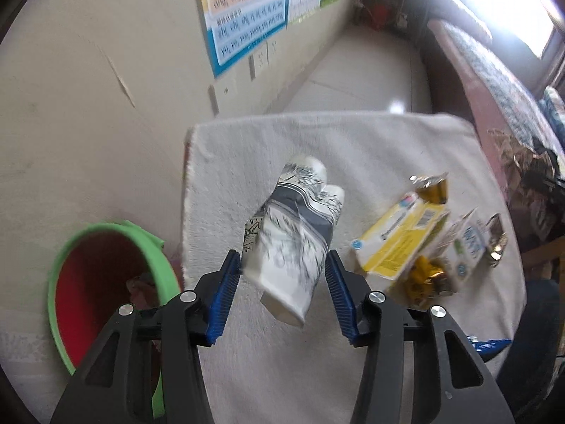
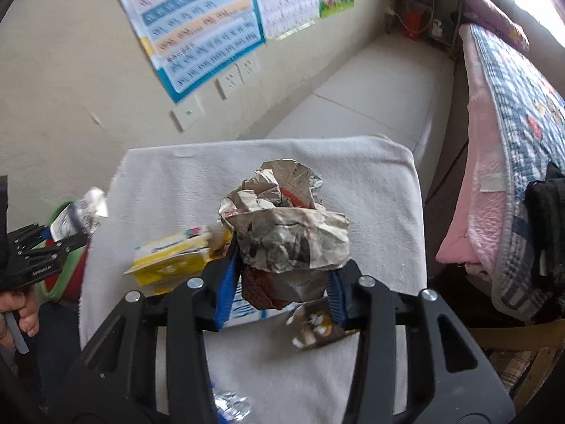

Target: Collect trash

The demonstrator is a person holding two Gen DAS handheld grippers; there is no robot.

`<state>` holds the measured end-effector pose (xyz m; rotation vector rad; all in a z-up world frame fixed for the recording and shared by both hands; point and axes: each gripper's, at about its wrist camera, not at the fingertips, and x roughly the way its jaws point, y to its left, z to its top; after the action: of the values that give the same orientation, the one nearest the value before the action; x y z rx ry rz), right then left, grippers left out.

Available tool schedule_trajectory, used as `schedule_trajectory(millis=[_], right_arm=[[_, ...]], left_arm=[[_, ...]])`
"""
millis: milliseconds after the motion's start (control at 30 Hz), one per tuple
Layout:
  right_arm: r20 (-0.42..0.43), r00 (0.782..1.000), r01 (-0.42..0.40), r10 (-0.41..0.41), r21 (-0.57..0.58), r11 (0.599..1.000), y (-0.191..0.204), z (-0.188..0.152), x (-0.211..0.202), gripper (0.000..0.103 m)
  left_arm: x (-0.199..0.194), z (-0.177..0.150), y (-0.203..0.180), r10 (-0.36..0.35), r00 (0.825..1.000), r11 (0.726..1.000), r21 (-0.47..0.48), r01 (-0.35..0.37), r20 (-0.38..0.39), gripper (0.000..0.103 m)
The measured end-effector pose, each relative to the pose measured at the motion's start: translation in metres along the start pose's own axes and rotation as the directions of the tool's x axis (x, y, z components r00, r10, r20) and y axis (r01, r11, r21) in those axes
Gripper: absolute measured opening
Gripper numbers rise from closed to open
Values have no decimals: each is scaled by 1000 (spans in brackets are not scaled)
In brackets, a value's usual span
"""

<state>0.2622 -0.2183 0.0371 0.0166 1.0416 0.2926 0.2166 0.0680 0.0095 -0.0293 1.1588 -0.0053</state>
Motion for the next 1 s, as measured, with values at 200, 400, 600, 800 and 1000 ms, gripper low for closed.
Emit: schedule_trajectory(millis=[200, 400, 600, 800, 1000], right_arm=[[36, 999, -27, 29, -47, 999, 31, -10, -34, 42], [49, 998, -40, 44, -93, 995, 59, -22, -50, 42], [64, 997, -44, 51, -108, 993, 70, -31, -62, 42], [52, 997, -57, 63, -113, 992, 70, -36, -59, 42], [47, 996, -67, 72, -106, 992, 69, -36, -53, 42]], left_arm=[[-32, -6, 8, -10, 998, 999, -34, 12, 58, 36], [-46, -24, 14, -39, 997, 997, -69, 43, 66, 29], [-40, -43, 17, -56, 998, 993, -100, 57, 15, 55], [-11, -68, 6, -83, 991, 995, -70, 76, -104, 62], [28, -88, -3, -44, 973, 999, -40, 36, -228, 62]])
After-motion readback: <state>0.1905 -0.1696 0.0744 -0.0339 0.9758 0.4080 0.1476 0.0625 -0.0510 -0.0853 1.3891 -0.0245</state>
